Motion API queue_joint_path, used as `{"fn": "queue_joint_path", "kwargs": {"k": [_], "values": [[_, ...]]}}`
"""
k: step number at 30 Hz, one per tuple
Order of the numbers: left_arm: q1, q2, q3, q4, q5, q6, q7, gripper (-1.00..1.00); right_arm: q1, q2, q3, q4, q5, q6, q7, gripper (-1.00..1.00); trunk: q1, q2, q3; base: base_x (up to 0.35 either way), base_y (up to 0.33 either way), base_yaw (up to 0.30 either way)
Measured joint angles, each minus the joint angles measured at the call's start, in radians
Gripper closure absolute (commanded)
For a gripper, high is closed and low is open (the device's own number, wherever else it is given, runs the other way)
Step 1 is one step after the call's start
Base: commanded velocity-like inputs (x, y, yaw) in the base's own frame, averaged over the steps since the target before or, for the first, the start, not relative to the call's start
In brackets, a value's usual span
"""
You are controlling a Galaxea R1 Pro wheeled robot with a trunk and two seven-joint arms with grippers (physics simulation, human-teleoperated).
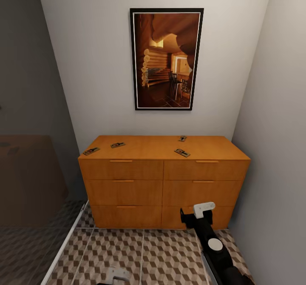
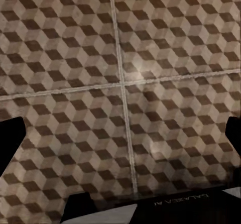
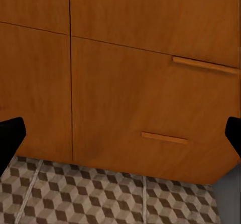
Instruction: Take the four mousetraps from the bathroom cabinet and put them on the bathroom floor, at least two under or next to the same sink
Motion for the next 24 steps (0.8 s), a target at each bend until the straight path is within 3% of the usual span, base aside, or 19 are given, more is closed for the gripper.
{"fn": "queue_joint_path", "kwargs": {"k": [4,8,24], "values": [[0.000,0.011,0.002,0.109,-0.001,-0.019,0.000,-1.00,-0.020,-0.007,0.000,0.000,0.000,0.012,0.001,-1.00,0.000,0.000,0.000,0.000,0.000,0.000],[0.000,0.019,0.003,0.214,-0.002,-0.092,0.002,-1.00,-0.029,-0.014,0.000,0.000,0.000,0.011,0.003,-1.00,0.000,0.000,0.000,0.000,0.000,0.000],[0.000,0.018,0.004,0.481,0.001,-0.259,0.002,-1.00,-0.033,-0.016,0.002,0.015,-0.009,-0.049,0.009,-1.00,0.000,0.000,0.000,0.000,0.000,0.000]]}}
